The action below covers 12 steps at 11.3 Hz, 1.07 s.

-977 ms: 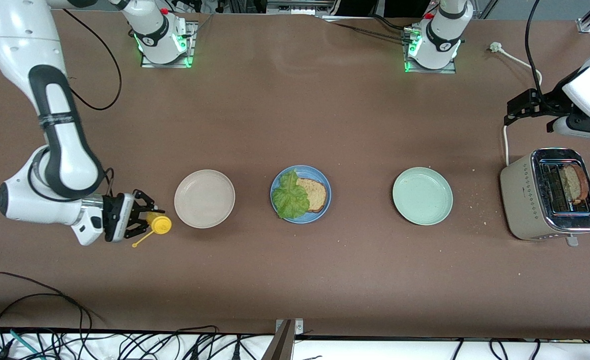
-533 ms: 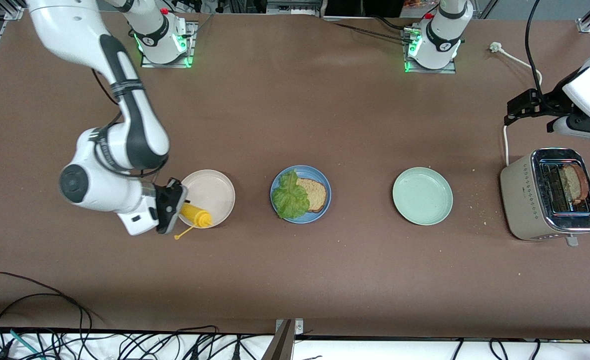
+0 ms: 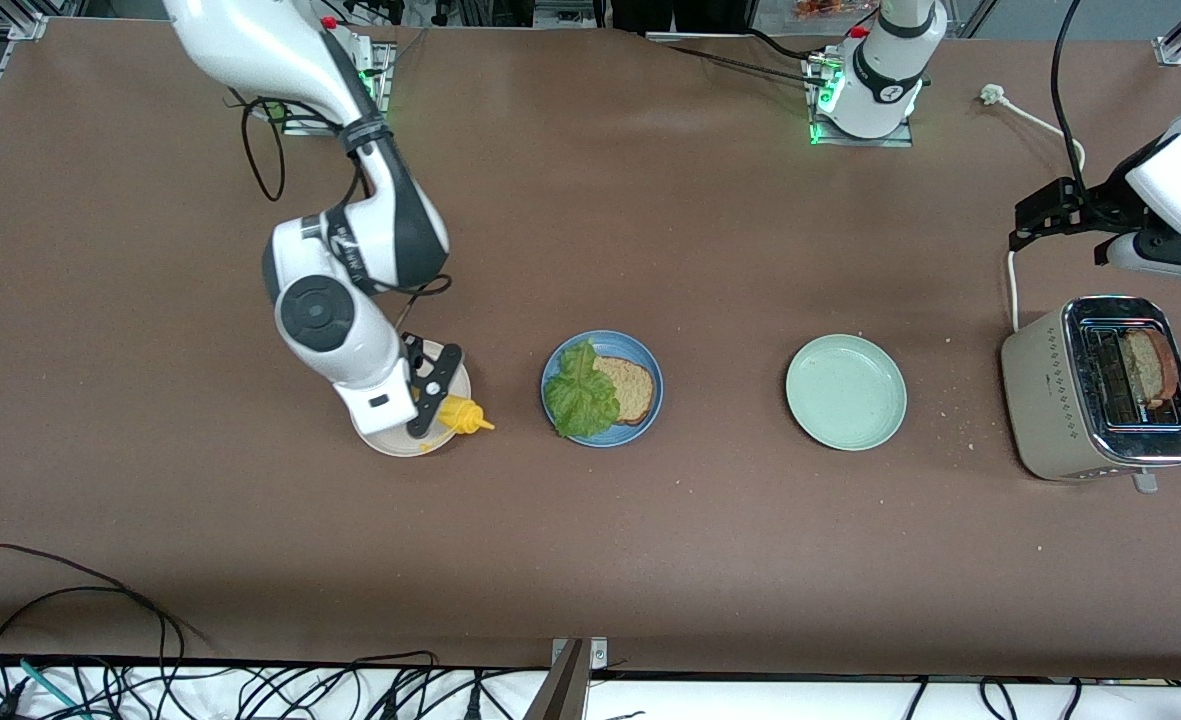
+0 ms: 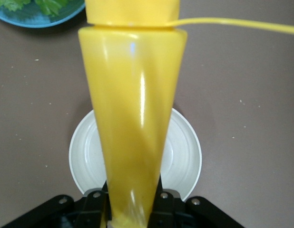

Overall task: Make sandwich in blue plate with both arms
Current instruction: 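Carry the yellow bottle over the blue plate and tilt it down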

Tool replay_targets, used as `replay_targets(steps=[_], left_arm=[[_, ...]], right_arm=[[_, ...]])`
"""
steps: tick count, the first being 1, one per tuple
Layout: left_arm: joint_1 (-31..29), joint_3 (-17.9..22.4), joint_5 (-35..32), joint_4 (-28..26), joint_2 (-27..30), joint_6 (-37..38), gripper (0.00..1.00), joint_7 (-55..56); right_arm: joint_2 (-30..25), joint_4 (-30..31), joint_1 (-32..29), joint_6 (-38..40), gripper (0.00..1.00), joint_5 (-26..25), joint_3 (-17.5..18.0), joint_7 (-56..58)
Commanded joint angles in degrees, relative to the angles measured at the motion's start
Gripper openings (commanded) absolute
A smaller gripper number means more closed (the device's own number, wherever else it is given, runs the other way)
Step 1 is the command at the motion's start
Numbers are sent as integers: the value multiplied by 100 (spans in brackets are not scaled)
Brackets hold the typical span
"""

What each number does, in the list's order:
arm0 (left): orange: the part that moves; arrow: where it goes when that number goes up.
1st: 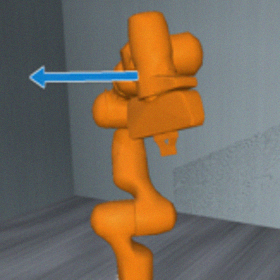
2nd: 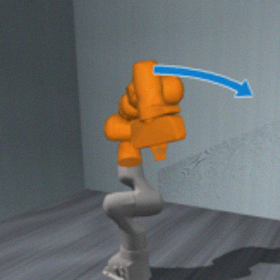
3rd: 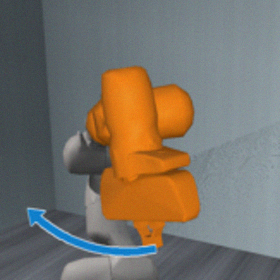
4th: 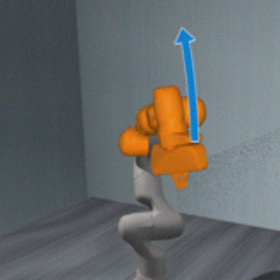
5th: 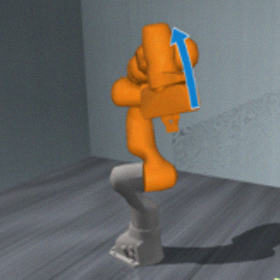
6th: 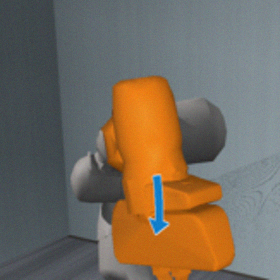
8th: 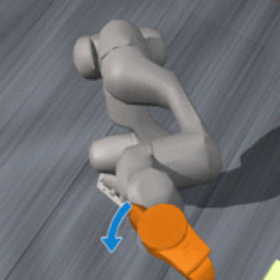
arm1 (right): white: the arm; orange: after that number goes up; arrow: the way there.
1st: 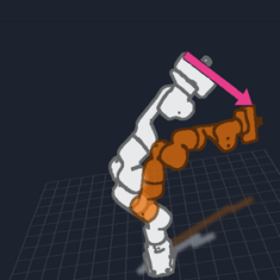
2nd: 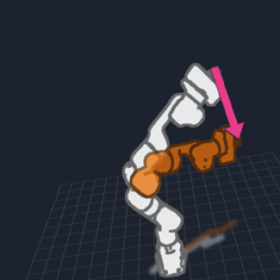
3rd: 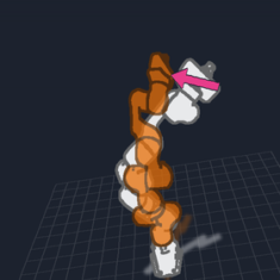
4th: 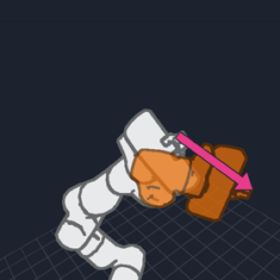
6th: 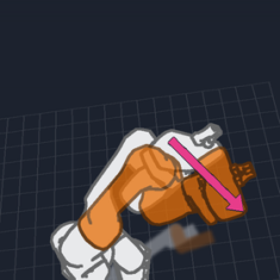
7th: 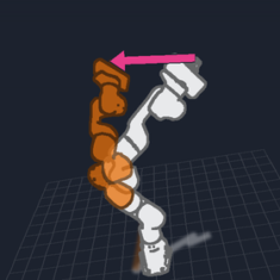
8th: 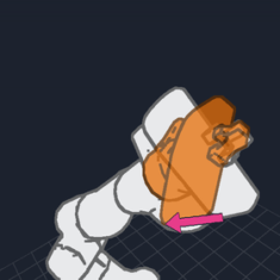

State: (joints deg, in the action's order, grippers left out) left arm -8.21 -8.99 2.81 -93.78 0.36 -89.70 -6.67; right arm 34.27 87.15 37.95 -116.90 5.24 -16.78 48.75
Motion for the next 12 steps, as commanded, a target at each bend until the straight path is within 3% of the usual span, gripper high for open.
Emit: replay_targets(steps=[1, 5, 8, 12], left_arm=[[-23, -15, 97, 88, -18, 76, 100, 26], [-14, -15, 97, 96, -18, 76, 100, 34], [-23, -15, 97, 88, -18, 76, 100, 26], [-23, -15, 97, 88, -27, 67, 100, 26]], right_arm=[[-105, 118, 1150, 325, 0, -566, -824, -365], [412, -100, 2416, 957, 0, -1699, -1353, -1287], [1316, -776, 3067, 1450, 0, -1781, -1923, -1369], [1705, -972, 3210, 1583, 0, -1807, -2022, -1570]])
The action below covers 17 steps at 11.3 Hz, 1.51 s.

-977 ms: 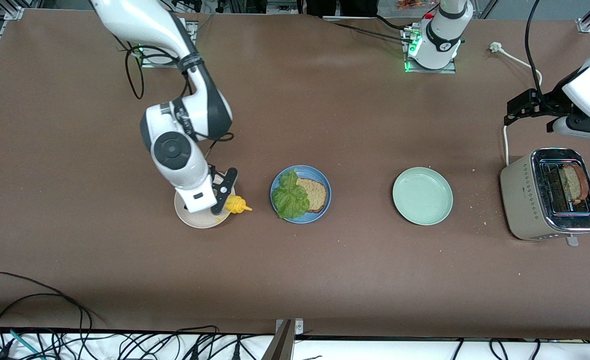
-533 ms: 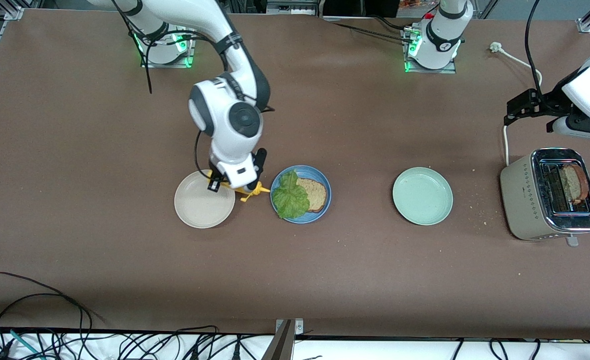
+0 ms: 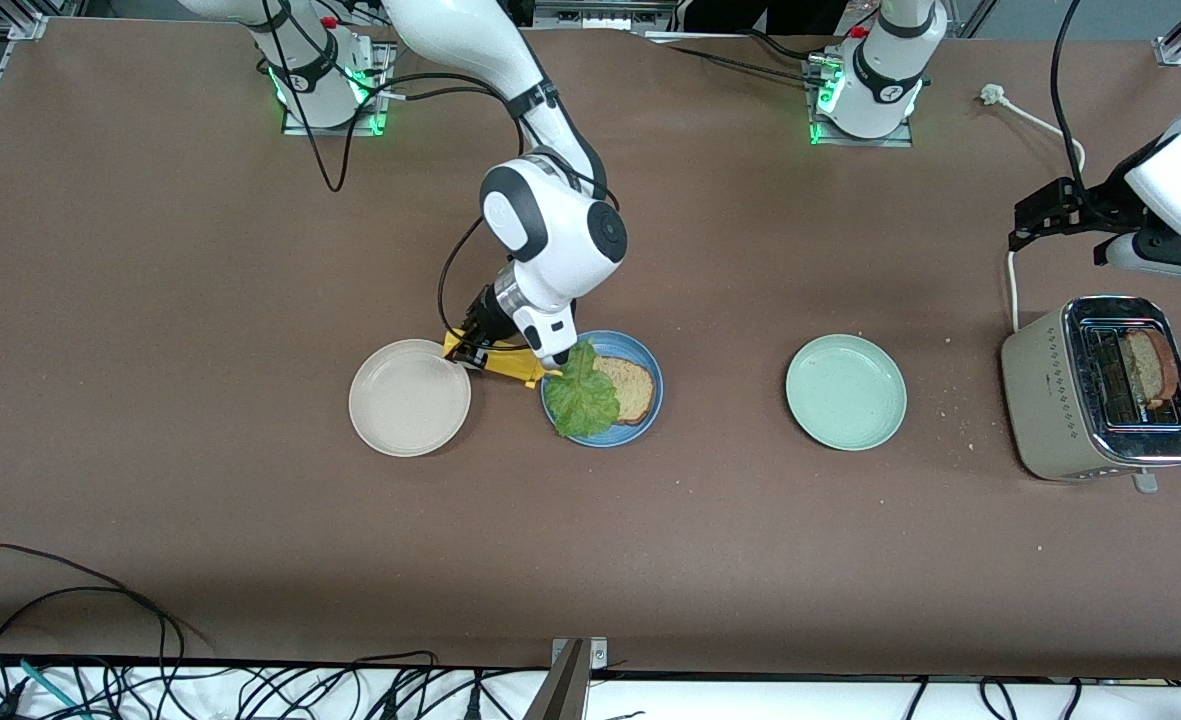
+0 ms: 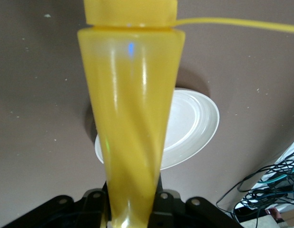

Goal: Make sandwich in blue plate with both arms

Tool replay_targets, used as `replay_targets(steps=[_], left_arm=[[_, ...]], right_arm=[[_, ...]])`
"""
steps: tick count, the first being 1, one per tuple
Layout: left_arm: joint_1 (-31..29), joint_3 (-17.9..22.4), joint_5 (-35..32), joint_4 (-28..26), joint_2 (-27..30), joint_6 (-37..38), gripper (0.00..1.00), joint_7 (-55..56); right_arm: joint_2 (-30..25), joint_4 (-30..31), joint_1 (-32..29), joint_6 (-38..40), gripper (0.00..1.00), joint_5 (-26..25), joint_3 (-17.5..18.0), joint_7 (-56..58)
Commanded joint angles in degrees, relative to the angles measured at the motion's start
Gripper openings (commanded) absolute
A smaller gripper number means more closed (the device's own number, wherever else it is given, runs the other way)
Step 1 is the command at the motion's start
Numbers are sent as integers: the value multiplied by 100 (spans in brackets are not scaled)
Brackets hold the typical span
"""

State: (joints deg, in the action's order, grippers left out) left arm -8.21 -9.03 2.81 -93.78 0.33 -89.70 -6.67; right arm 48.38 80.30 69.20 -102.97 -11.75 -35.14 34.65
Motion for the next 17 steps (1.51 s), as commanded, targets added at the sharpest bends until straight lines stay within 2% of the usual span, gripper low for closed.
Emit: replay_targets(steps=[1, 12, 13, 15, 17], left_arm=[[-22, -12, 97, 88, -24, 76, 100, 26], [-22, -12, 97, 88, -42, 76, 100, 8], [-22, -12, 97, 88, -42, 76, 100, 8], [-22, -12, 97, 88, -42, 76, 100, 17], [-40, -3, 97, 71, -42, 76, 100, 52]], right_arm=[[373, -296, 120, 190, 0, -108, -238, -169], [356, -314, 111, 137, 0, -91, -221, -195], [252, -314, -98, 111, 0, -73, -82, -178], [-685, -17, -1271, -178, 0, -73, 917, -29], [-1293, 47, -2275, -223, 0, -20, 1830, 173]])
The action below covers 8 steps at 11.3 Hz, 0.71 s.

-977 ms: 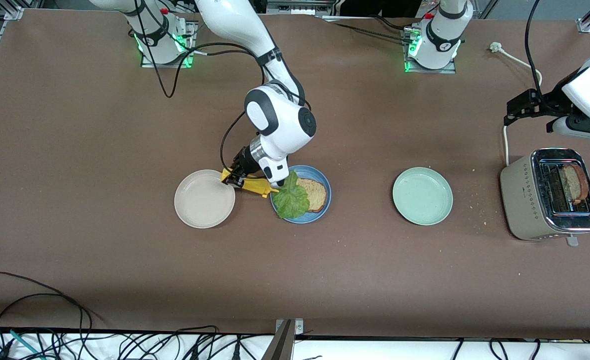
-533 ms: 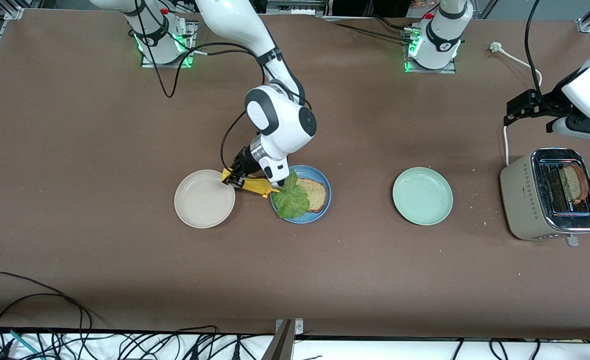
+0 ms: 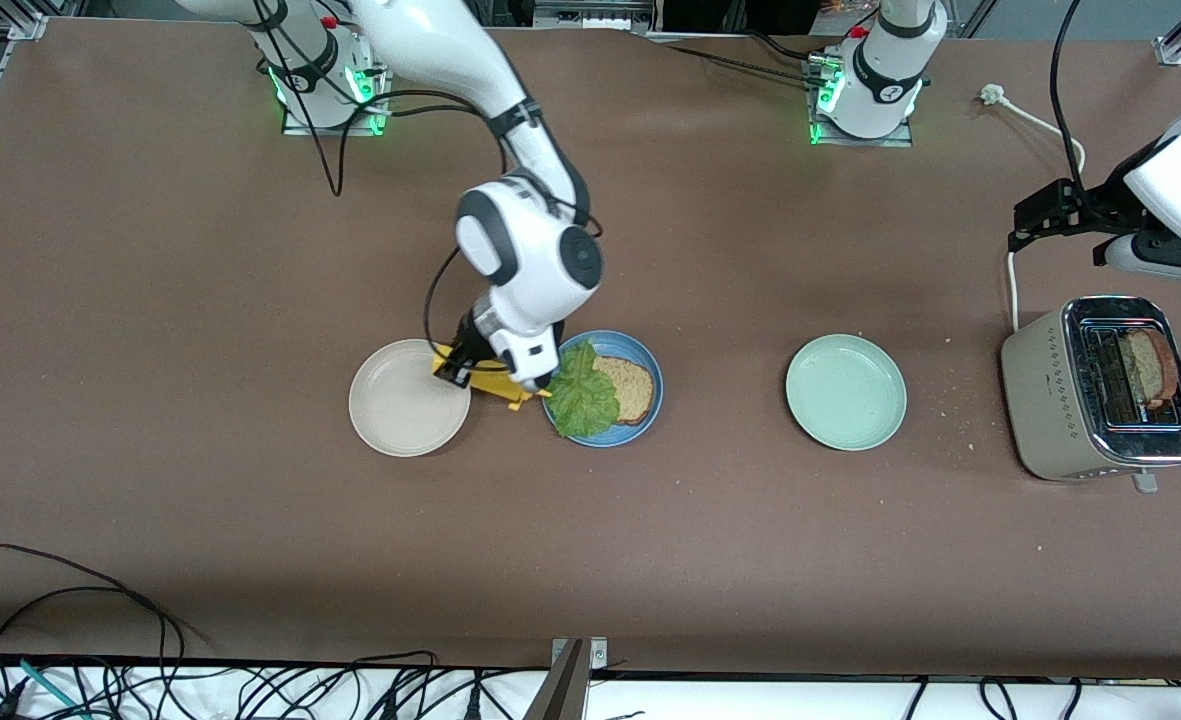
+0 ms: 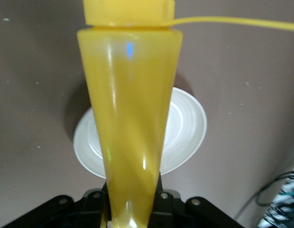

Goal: Make sandwich in blue plate with both arms

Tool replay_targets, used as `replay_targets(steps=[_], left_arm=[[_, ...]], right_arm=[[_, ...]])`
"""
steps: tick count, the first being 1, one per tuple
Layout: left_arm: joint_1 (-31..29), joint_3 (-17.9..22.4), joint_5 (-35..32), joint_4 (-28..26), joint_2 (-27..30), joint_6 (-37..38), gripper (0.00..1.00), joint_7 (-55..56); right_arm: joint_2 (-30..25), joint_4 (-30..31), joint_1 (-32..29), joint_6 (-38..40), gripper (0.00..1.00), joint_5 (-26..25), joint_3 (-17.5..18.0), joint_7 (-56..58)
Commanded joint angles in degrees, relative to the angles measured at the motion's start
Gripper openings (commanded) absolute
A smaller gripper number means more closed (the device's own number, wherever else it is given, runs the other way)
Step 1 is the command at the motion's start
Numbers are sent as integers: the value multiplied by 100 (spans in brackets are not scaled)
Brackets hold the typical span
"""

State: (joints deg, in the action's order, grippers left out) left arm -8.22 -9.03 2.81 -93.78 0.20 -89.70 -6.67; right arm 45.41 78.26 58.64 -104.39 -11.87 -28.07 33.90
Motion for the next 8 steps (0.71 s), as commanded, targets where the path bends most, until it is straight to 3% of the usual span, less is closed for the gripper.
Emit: replay_targets(steps=[1, 5, 8], left_arm=[[-65, -2, 88, 53, -98, 76, 100, 35], [-284, -2, -797, 114, -300, 278, 100, -36], [-1056, -2, -861, 437, -992, 147, 100, -639]], right_arm=[[-1173, 251, -1624, -38, 0, 9, 1485, 275], [-1482, 252, -3293, -20, 0, 596, 2795, 1062], [-1448, 243, -5129, 6, 0, 1325, 3920, 2397]])
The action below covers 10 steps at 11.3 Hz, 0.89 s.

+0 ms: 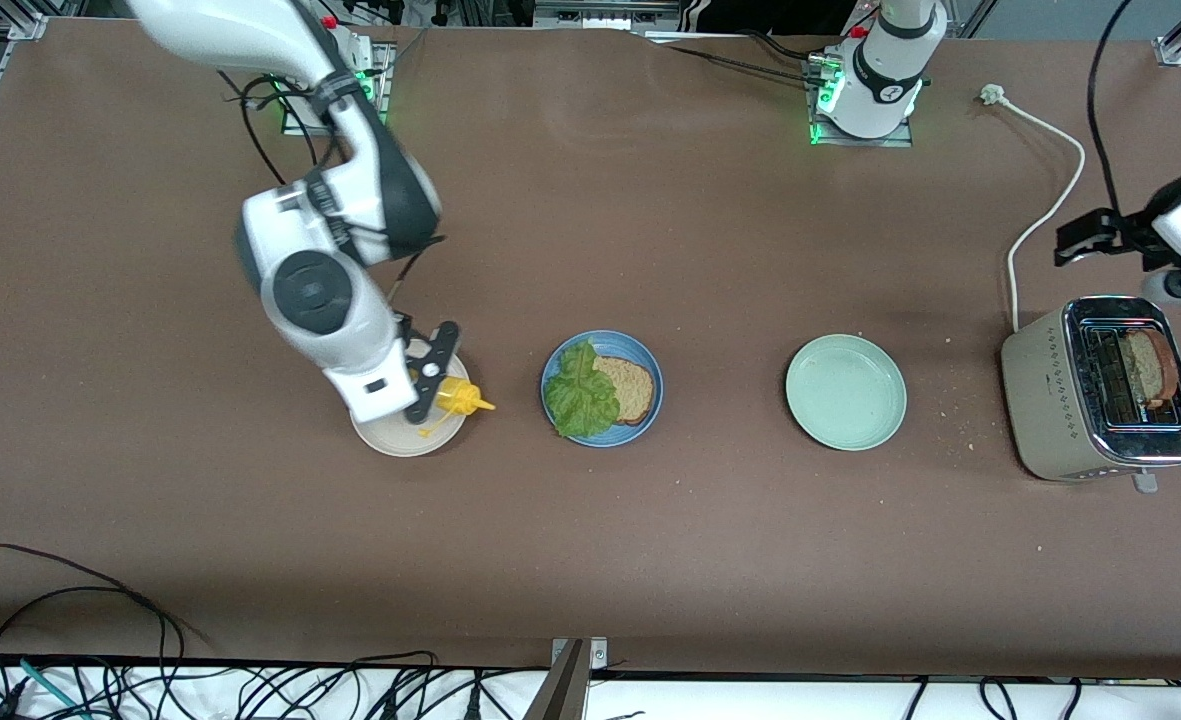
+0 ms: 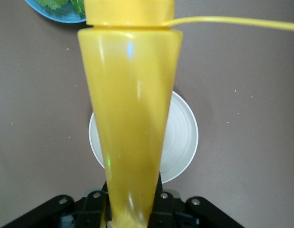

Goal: Make sandwich in blue plate with both arms

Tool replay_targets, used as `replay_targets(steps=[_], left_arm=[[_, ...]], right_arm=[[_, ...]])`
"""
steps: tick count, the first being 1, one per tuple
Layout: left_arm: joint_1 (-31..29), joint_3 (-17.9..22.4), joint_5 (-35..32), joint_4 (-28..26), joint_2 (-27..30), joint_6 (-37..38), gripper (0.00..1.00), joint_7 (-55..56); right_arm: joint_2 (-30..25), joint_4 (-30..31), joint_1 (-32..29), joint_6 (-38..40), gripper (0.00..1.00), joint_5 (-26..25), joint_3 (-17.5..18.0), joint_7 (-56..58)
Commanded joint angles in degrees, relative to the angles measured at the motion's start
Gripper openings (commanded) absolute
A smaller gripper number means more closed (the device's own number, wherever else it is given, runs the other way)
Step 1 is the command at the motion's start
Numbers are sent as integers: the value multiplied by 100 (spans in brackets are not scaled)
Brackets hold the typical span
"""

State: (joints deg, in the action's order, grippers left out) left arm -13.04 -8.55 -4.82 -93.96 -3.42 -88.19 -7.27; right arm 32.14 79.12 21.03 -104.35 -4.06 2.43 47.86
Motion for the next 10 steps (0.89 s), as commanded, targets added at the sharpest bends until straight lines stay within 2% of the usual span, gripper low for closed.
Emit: replay_targets(steps=[1, 3, 4, 7, 9, 10], left_arm=[[-916, -42, -90, 884, -1104, -14, 100, -922], [-1323, -42, -89, 1484, -1791, -93, 100, -1555], [-1437, -41, -107, 1564, -2037, -328, 100, -1697], [-1605, -41, -133, 1495, -2434, -814, 100, -1699], [-1613, -41, -134, 1477, -2532, -928, 99, -1672], [-1605, -41, -142, 1477, -2610, -954, 95, -1655]], right_arm=[[-86, 157, -1722, 3, 0, 825, 952, 1502], [46, 148, -2224, 90, 0, 1432, 952, 2609], [195, 130, -2487, 169, 0, 1713, 952, 3102], [844, 69, -3305, 170, 0, 2619, 952, 4903], [1196, 51, -3570, 170, 0, 2988, 952, 5661], [1424, -45, -3684, 170, 0, 3242, 952, 5882]])
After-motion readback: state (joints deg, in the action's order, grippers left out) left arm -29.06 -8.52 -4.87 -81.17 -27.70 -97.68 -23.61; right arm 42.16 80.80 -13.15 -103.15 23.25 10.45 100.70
